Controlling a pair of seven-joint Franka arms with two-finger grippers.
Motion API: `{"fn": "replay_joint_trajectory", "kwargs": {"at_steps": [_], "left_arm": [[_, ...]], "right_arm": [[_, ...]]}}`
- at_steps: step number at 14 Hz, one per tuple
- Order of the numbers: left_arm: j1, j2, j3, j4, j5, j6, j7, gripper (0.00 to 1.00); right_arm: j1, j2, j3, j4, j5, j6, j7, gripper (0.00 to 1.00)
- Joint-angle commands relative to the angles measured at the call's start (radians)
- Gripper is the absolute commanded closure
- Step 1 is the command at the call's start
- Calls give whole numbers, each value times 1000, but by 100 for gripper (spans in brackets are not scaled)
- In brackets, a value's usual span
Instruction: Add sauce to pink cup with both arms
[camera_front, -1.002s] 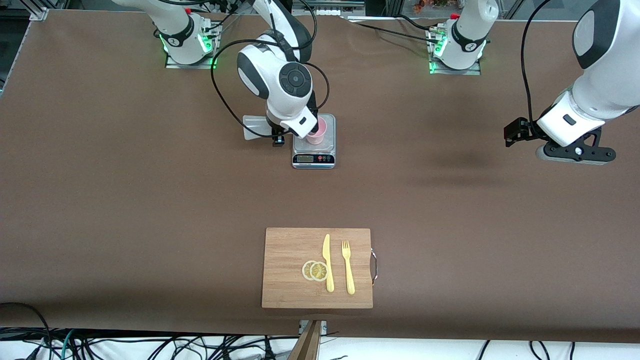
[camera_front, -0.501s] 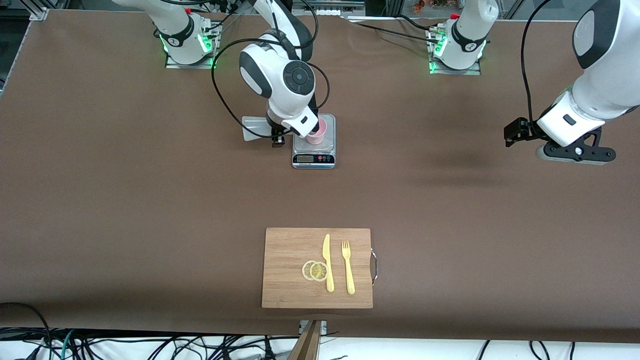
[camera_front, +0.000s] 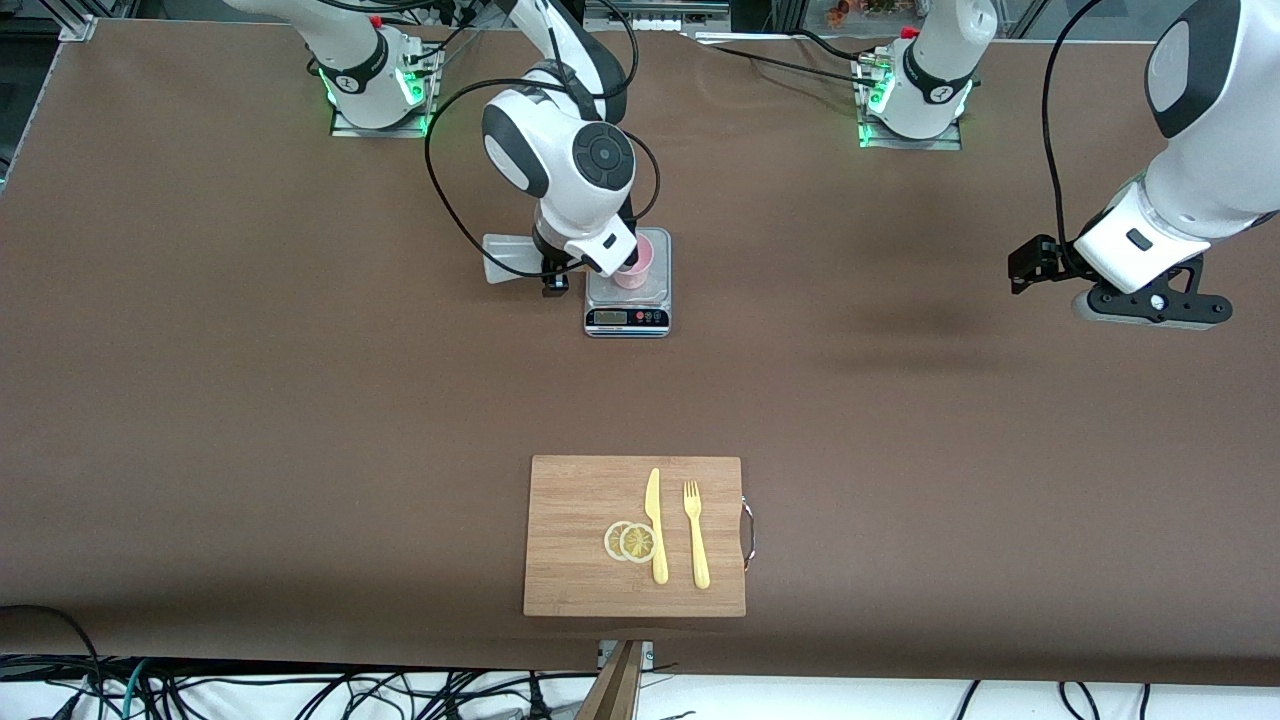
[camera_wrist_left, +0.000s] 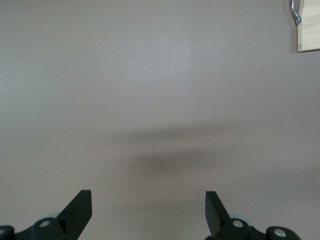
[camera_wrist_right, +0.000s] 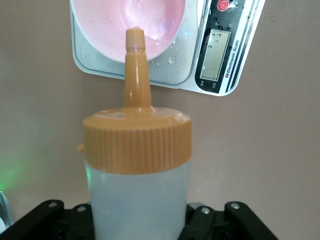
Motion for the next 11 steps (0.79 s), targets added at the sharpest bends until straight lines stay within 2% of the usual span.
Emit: {"fn": "replay_joint_trajectory", "kwargs": {"at_steps": [1, 7, 11], "left_arm": [[6, 5, 0, 18, -3, -17, 16, 0], [6, 5, 0, 18, -3, -17, 15, 0], [6, 8, 0, 18, -3, -17, 15, 0]], "right_arm": [[12, -9, -5, -7, -21, -10, 23, 100], [15, -9, -5, -7, -19, -1, 8, 100], [9, -29, -6, -4, 13, 17, -29, 100]]}}
